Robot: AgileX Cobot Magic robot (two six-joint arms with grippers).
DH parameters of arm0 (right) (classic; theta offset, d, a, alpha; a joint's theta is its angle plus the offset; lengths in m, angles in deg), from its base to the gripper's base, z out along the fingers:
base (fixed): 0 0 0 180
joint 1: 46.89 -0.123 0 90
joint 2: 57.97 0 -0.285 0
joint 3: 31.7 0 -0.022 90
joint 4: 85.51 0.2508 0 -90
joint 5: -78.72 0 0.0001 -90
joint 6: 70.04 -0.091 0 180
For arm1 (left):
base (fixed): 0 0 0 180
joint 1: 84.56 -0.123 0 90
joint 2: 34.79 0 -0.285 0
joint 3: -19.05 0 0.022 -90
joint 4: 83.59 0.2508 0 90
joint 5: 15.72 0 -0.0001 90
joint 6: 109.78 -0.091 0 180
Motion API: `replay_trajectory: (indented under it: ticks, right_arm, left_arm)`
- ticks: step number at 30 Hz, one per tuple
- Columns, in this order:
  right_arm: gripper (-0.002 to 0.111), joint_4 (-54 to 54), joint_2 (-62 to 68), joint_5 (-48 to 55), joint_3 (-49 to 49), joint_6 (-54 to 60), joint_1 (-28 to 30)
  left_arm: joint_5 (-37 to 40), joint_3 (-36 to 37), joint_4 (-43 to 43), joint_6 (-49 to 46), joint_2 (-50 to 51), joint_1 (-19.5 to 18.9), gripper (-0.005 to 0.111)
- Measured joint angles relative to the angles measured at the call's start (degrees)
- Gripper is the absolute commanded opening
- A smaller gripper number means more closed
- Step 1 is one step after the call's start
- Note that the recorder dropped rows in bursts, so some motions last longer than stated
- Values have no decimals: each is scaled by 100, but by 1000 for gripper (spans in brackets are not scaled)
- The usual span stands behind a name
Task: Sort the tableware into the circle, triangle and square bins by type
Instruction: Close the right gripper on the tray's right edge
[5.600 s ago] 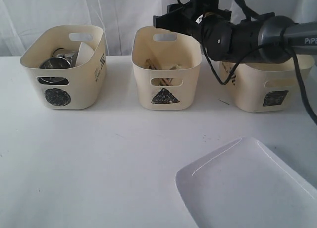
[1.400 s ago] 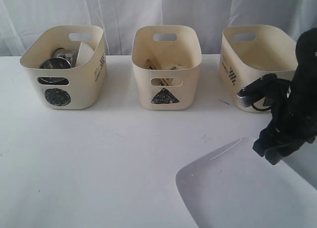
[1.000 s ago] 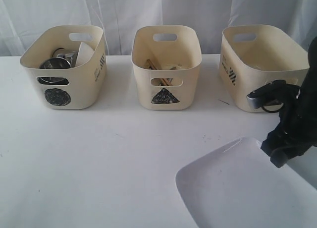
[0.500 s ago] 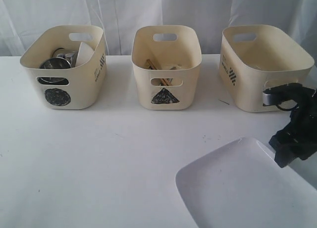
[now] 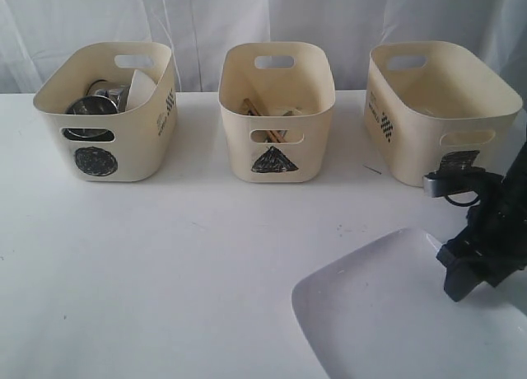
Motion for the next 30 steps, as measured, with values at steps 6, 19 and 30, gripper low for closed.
replay_trajectory:
  ticks: [6,19,30]
  right_arm:
    - [54,328,170,229,-14,344,10]
    - [0,613,321,307,-39,465,61]
    - [0,1134,137,370,-17,549,61]
  left_arm:
    - [0,0,0,0,0,0,53]
    - [0,0,0,0,0,0,53]
    - [0,0,0,0,0,0,53]
